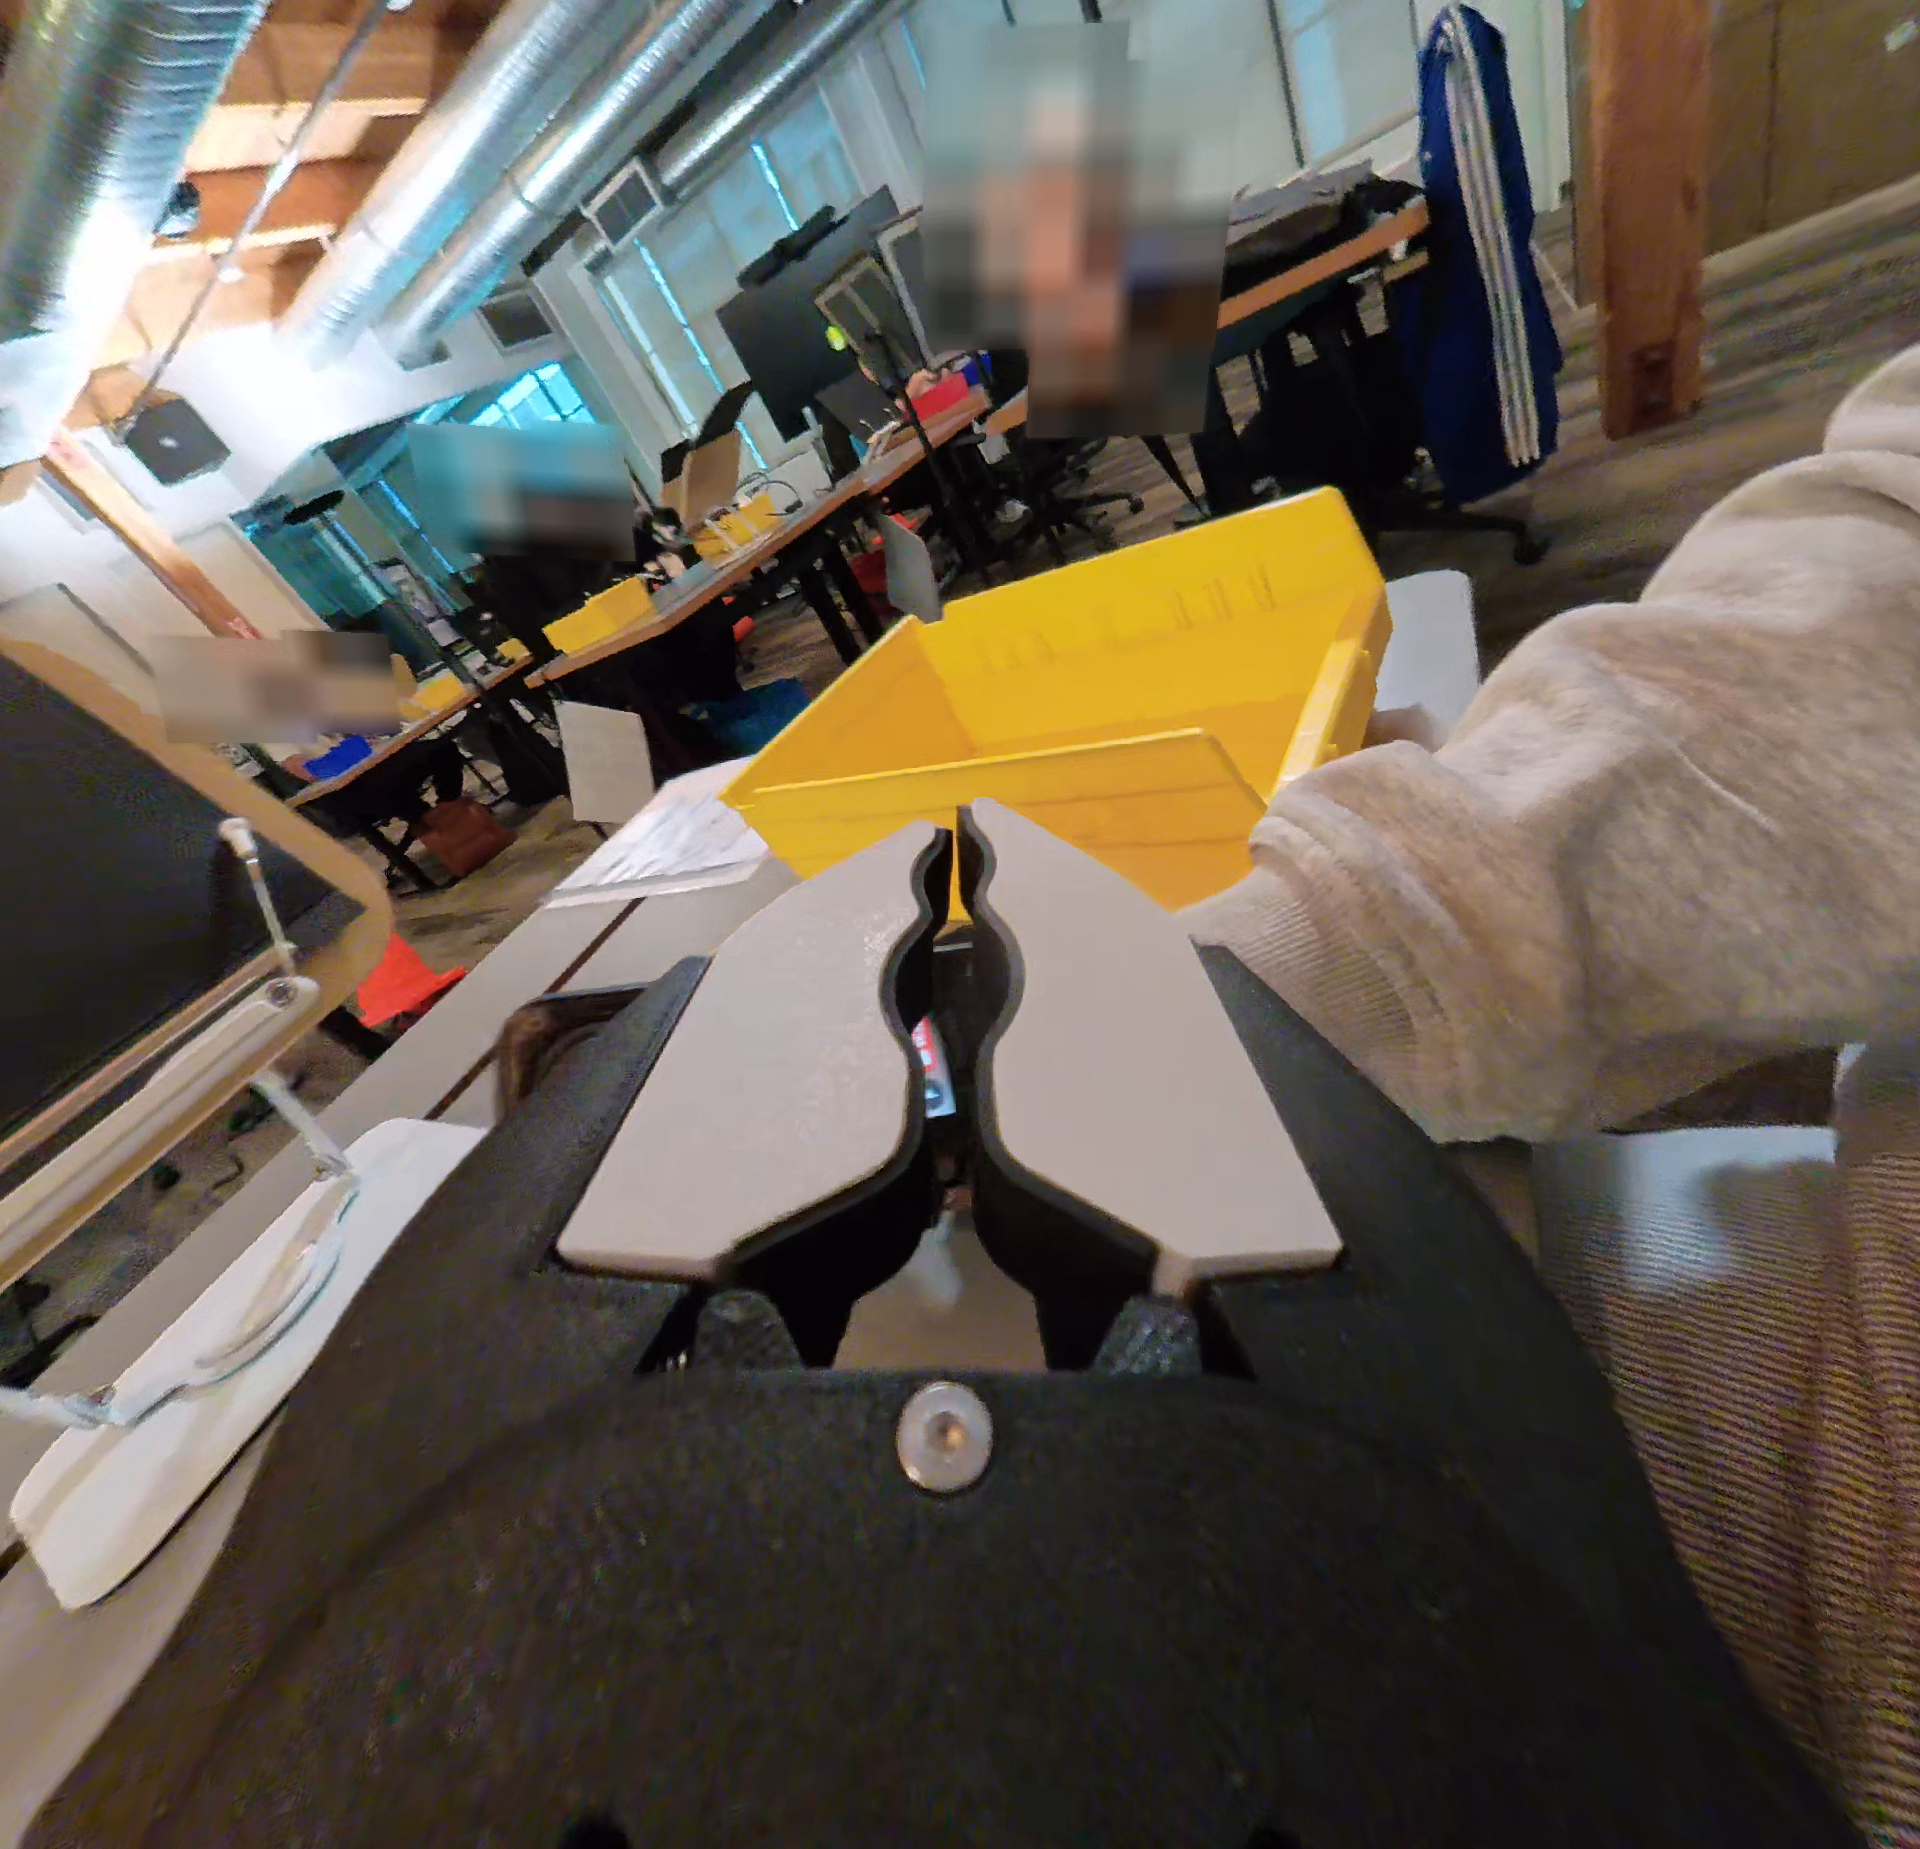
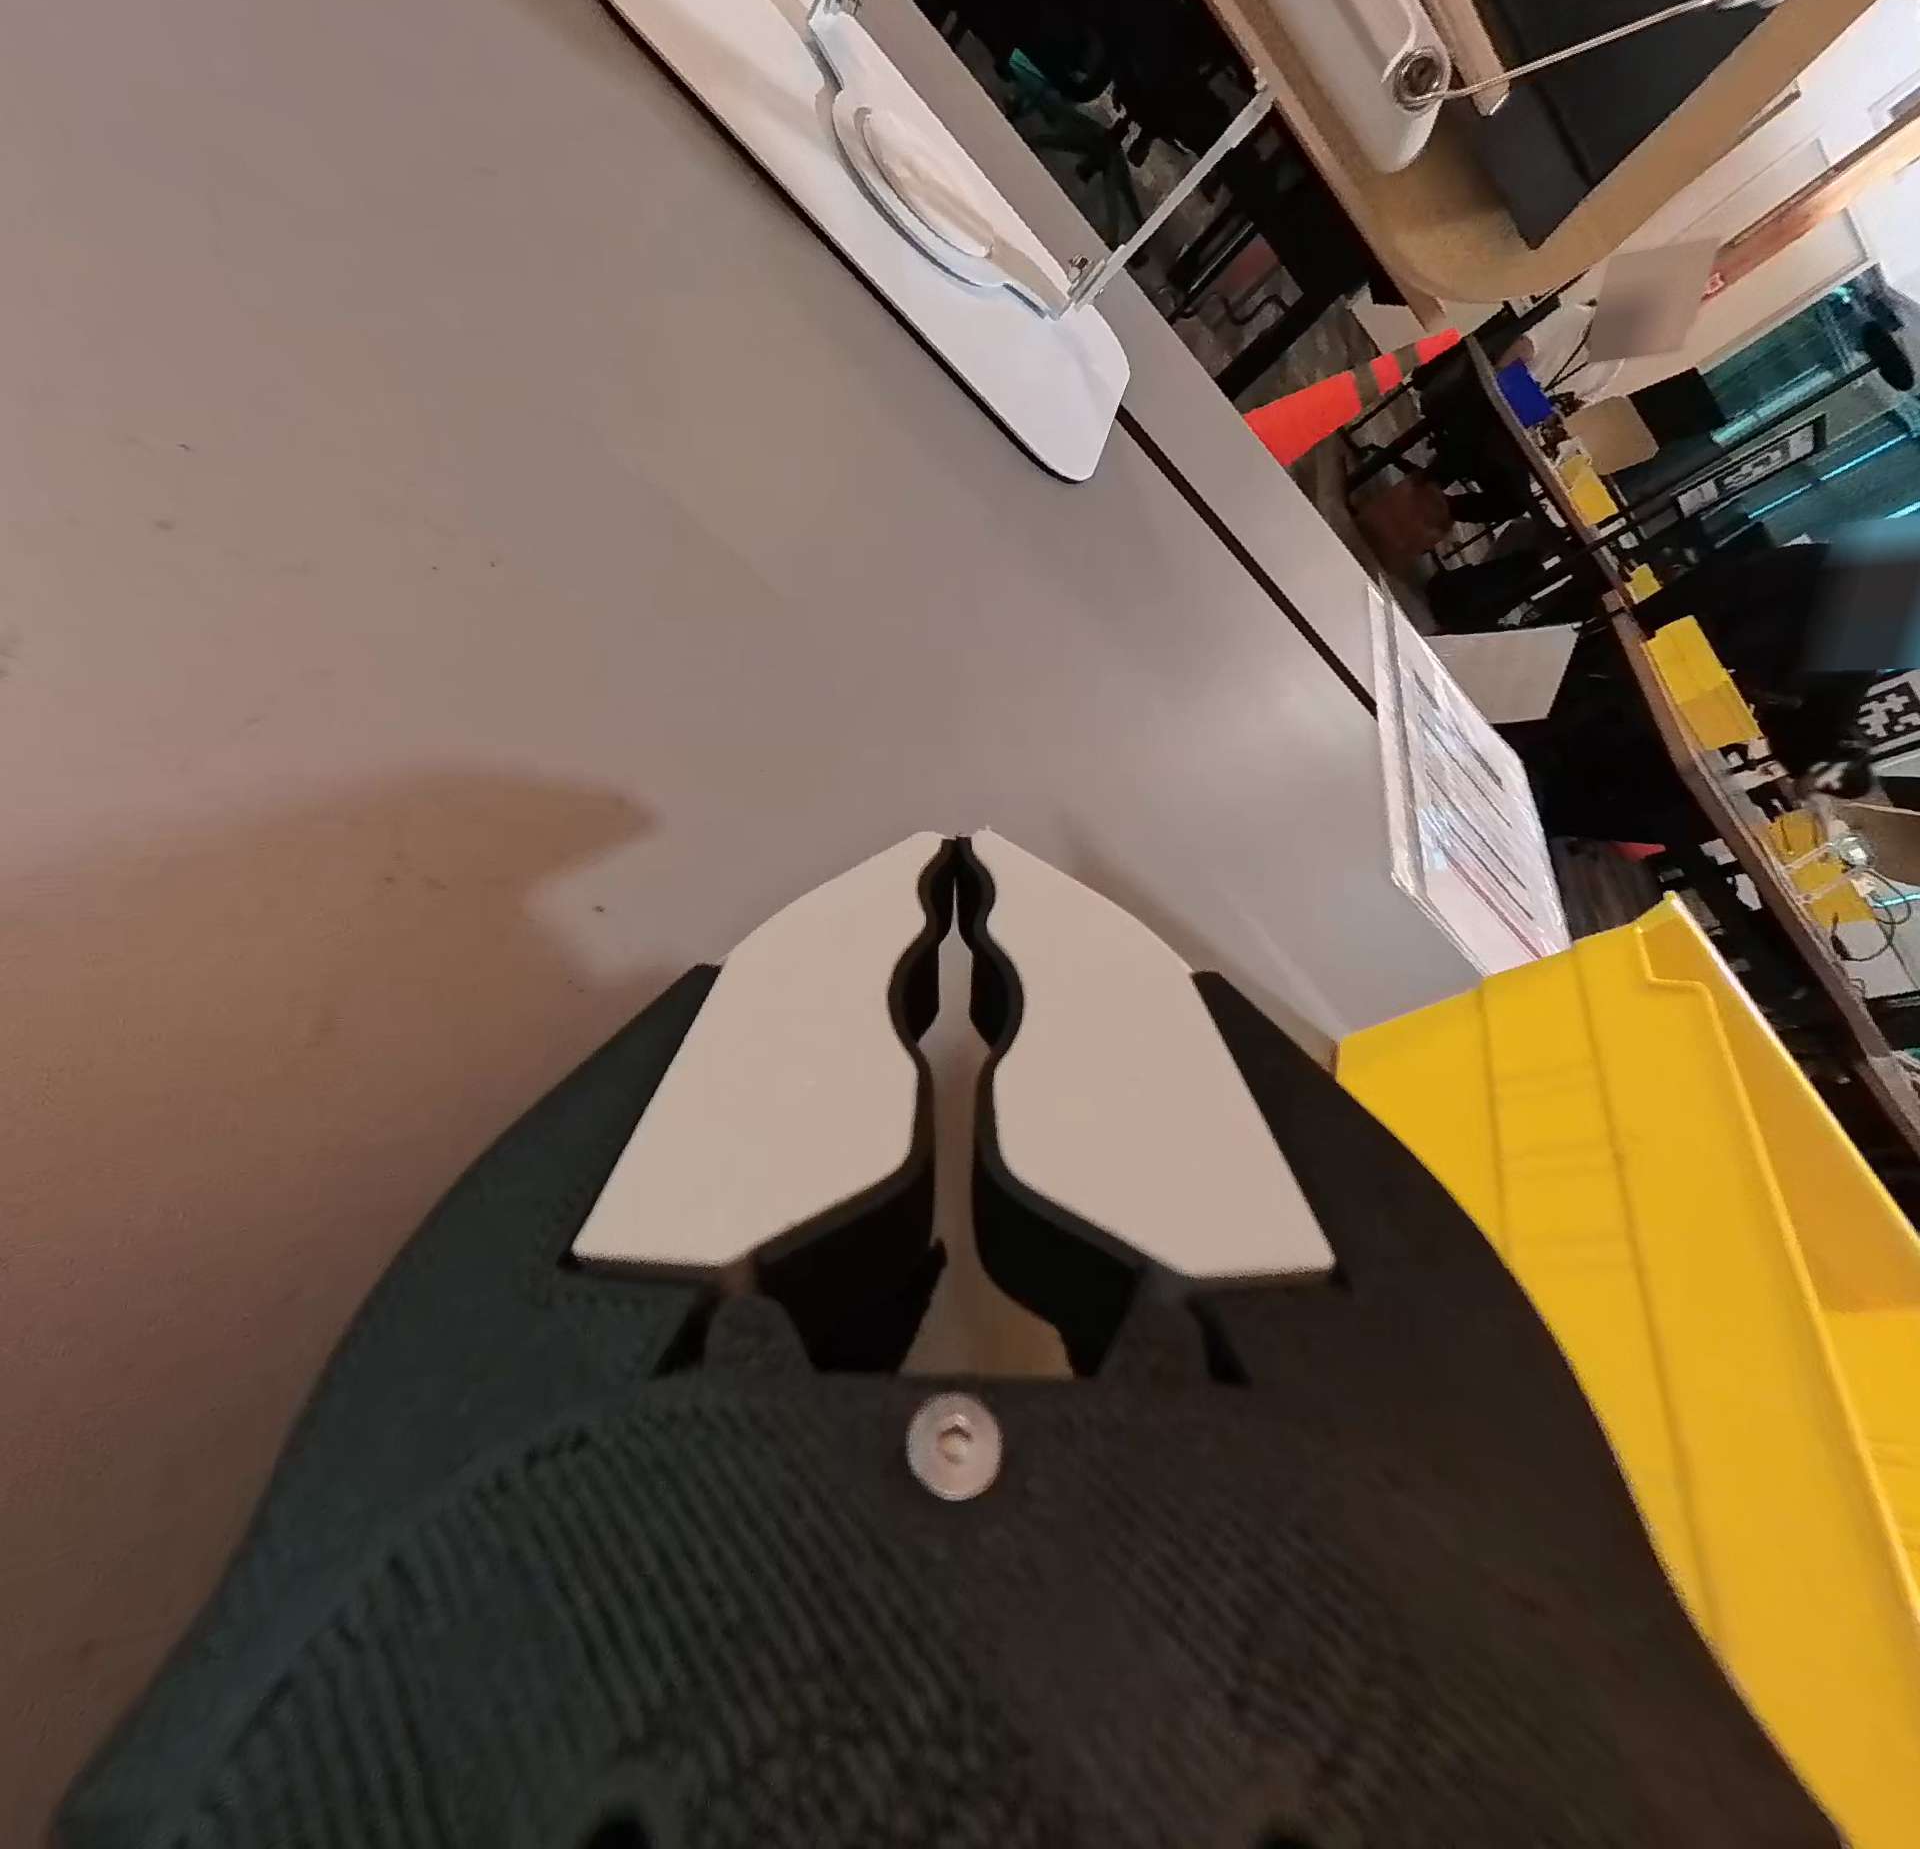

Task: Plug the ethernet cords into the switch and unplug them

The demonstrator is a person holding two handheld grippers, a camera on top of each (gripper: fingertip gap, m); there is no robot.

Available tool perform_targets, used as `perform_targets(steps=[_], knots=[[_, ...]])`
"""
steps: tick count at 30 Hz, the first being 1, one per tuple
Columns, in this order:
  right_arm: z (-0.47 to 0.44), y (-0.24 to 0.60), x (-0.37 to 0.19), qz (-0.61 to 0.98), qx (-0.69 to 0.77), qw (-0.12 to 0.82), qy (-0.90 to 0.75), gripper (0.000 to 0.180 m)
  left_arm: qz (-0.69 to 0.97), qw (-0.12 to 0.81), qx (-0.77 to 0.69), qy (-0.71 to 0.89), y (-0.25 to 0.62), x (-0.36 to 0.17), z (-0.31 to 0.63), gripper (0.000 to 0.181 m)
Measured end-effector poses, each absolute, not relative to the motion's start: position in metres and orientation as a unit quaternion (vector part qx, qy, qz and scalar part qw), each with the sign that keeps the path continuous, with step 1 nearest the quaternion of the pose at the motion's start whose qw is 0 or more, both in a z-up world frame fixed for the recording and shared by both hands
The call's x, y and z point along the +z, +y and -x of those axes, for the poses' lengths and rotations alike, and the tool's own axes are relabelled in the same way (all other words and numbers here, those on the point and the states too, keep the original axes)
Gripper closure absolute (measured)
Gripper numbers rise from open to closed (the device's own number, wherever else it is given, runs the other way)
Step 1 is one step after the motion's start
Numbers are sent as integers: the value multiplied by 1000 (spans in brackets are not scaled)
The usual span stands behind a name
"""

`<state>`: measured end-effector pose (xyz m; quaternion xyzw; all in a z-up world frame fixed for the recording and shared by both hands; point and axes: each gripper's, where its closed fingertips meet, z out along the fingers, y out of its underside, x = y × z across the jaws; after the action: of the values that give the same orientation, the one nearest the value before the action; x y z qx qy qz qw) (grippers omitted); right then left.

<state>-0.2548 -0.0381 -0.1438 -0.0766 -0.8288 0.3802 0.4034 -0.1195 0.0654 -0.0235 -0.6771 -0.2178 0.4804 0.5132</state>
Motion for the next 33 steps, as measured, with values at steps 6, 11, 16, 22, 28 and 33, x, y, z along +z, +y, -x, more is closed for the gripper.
perform_targets(steps=[6,11,16,22,28,33], knots=[[236,-58,-138,61,451,305,-837,179,521,511,563,-387,-55,7,126,164],[217,-68,-133,47,500,227,-834,177,549,412,499,-529,-136,-68,142,144],[192,-74,-126,26,549,124,-826,173,596,371,445,-556,-139,-112,151,133],[188,-79,-124,21,562,97,-821,126,646,334,426,-538,-121,-133,159,97],[187,-79,-120,21,575,94,-812,140,656,325,423,-534,-119,-136,158,144],[184,-79,-121,6,573,104,-813,180,659,314,399,-555,-126,-144,154,176]])
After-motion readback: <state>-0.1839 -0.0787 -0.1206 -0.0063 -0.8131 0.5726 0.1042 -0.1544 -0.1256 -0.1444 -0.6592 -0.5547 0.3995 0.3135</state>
